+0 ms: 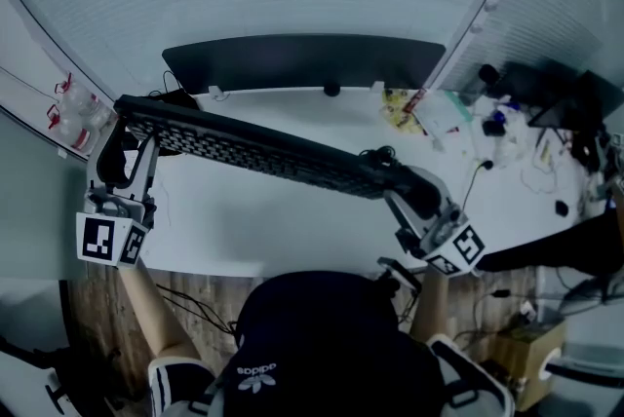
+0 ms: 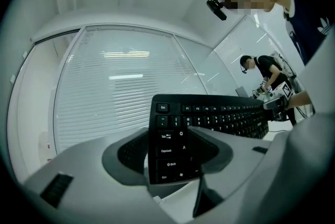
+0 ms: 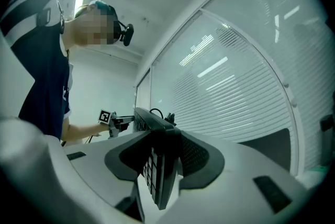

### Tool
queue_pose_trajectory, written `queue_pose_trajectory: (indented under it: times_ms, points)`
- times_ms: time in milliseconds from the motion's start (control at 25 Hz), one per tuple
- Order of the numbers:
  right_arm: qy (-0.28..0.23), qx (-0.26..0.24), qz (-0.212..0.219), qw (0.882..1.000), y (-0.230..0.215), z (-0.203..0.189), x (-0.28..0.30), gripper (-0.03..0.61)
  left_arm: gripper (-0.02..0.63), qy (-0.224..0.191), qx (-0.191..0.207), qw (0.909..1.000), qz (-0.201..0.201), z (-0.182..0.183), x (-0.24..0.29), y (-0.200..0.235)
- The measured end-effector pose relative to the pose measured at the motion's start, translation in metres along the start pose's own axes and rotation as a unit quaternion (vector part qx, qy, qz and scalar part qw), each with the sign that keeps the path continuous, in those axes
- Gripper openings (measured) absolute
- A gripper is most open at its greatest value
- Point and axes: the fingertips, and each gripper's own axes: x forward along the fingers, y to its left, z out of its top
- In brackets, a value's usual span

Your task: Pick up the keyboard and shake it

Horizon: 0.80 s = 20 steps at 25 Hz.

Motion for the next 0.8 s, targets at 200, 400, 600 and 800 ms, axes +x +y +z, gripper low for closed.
queue_pose_trajectory:
  times_ms: [200, 400, 600, 800]
  points:
    - [-0.018, -0.014, 0.000, 1.000, 0.005, 0.015, -0.004, 0.149, 0.221, -0.010, -0.002, 0.9999, -0.008, 0.008, 0.003, 0.000]
    - [-0.012, -0.015, -0.007, 1.000, 0.001, 0.012, -0.005, 0.149, 0.221, -0.011, -0.003, 0.9999, -0.008, 0.006, 0.004, -0.004]
    - [-0.036, 0.004, 0.012, 0.999, 0.005, 0.020, -0.004, 0.147, 0.221, -0.016, -0.012, 0.9998, -0.008, 0.008, 0.001, -0.002]
    - [-0.026, 0.005, 0.025, 0.999, 0.019, 0.017, -0.010, 0.138, 0.221, -0.019, -0.014, 0.9997, -0.005, 0.007, -0.003, -0.002]
